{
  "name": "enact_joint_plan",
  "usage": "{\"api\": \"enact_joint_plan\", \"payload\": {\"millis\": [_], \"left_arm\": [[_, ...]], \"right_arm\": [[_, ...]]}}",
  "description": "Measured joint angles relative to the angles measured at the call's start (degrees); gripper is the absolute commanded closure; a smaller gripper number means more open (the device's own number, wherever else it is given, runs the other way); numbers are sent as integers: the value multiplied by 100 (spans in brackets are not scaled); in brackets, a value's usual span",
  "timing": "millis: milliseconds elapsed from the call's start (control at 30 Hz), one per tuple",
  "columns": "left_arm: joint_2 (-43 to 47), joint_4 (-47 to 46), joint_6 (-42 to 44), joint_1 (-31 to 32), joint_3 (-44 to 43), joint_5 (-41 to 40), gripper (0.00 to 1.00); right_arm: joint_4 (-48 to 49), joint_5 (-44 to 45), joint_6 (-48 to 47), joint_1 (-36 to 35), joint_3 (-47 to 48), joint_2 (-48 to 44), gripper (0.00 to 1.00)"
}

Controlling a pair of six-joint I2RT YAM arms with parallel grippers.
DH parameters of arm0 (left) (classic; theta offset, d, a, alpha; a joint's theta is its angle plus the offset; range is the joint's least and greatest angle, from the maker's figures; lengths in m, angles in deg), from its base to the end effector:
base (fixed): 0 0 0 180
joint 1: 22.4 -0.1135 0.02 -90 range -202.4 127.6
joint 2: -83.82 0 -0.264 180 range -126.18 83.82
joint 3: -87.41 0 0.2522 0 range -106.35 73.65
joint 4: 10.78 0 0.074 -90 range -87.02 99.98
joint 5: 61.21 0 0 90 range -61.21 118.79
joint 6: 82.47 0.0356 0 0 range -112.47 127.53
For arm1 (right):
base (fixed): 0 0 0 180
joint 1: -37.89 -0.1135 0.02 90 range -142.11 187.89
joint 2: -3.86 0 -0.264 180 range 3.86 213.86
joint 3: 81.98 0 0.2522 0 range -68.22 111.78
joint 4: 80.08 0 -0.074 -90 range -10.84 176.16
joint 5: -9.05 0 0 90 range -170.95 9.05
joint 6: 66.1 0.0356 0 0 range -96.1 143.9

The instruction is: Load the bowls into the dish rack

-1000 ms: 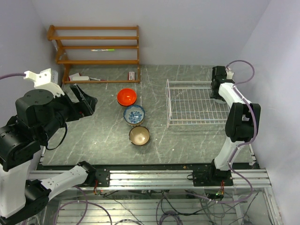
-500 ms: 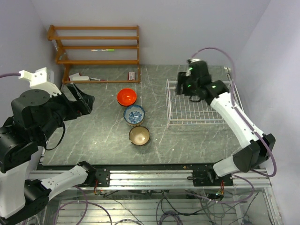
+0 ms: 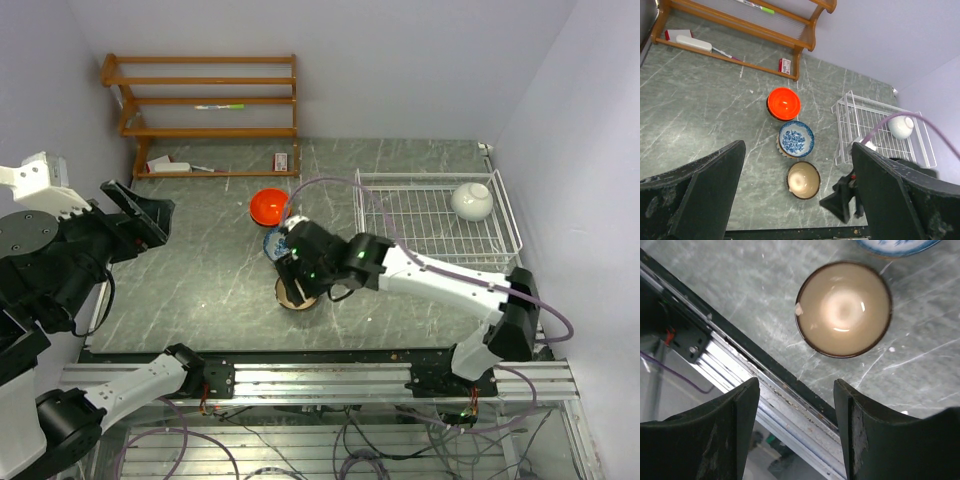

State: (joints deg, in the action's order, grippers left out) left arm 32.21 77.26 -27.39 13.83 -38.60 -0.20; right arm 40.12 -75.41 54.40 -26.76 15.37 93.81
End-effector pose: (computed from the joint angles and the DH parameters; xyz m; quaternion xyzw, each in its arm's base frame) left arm 0.0312 -0.0015 0.5385 -0.1460 0.7628 -0.1881 0.6012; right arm 0.1472 0.3028 0.3233 -0.2627 0.9084 0.2067 0.2509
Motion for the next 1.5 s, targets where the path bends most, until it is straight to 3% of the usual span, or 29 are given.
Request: {"api": "enact_joint_plan", "payload": {"millis": [267,733,933,1033,1233,1500], "left_arm": [[125,-7,-66,0,136,-24,1],[127,-48,-116,0,356,-24,1],[149,-50,-114,0,356,-37,1],[164,-48,-114,0,356,-44,1],[168,-48,-114,0,356,-72,1],[201,-44,-114,0,356,-83,1]], "right_arm": [[352,-17,-149,-586,-352,916,39],[1023,483,-1110,-581,-291,1814,42],[1220,588,-1257,-577,-291,1989,51],[1276,640,-1266,-570,-291,2009,62],[1329,780,-1255,-551,-293,2057,64],[1327,879,-1228,-531,-299,2094,77]]}}
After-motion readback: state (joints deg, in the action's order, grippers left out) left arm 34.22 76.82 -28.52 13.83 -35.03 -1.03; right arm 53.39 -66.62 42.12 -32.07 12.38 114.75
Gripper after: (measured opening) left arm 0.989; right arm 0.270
